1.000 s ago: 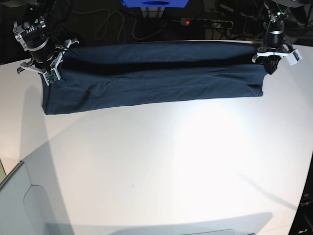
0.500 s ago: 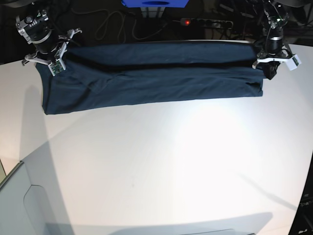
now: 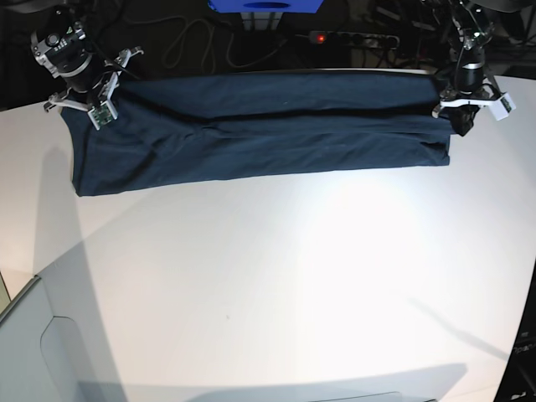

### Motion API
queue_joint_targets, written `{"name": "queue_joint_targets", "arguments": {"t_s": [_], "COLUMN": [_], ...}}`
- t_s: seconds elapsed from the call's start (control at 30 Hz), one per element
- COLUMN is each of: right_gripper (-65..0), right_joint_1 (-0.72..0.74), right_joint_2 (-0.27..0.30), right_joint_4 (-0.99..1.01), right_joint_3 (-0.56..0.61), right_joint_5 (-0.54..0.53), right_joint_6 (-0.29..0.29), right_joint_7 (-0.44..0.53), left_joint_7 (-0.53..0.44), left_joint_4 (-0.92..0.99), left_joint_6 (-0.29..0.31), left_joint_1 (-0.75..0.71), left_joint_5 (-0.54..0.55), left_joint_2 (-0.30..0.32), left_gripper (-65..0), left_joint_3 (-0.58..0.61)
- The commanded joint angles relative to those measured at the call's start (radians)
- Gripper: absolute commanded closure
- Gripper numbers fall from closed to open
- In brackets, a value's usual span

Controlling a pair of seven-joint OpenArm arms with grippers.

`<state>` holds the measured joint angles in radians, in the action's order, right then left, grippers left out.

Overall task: Fold the T-shirt properly
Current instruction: 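Grasp both ends of the navy strip and tighten it between grippers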

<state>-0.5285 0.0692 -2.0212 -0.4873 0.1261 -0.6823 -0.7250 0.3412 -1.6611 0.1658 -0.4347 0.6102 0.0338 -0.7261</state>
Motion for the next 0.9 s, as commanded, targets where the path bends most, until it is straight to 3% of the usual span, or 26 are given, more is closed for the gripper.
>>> {"name": "queue_joint_targets", "arguments": {"t_s": [0.0,0.27,0.33,0.6,0.73,0.87], "right_gripper": [-0.4,-1.1,-5.1,-32.9,-36.4,-36.4], "right_joint_1": [0.001,0.024,0.028,0.038,0.058,0.052], "right_joint_2": [0.008,0.01,0.01,0.001,-0.038,-0.042], "right_joint_4": [-0.013,0.018,0.037,0.029,-0.011,-0.034], "right_joint_3": [-0.014,-0.052,-0.052,-0.124,-0.199,-0.167], "right_joint_5": [-0.01,-0.01,-0.01,-0.016,-0.016,-0.016], "right_joint_6": [-0.016,-0.016,-0.016,-0.016,-0.016,-0.016], "right_joint_7": [0.012,0.005,0.006,0.011,0.008,0.003], "left_joint_7": [-0.02,-0.02,-0.02,-0.02,-0.02,-0.02], "left_joint_4": [-0.015,-0.015,-0.015,-0.023,-0.018,-0.015], "left_joint_6": [0.007,0.007,0.007,0.007,0.007,0.007], "left_joint_1": [-0.005,-0.019,-0.019,-0.025,-0.025,-0.025], "left_joint_5": [0.009,0.009,0.007,0.009,0.01,0.01], "left_joint_2": [0.007,0.005,0.005,0.005,0.005,0.007], "left_gripper": [0.0,0.0,0.0,0.0,0.0,0.0], "left_joint_3": [-0.007,-0.003,-0.003,-0.003,-0.003,-0.003]}}
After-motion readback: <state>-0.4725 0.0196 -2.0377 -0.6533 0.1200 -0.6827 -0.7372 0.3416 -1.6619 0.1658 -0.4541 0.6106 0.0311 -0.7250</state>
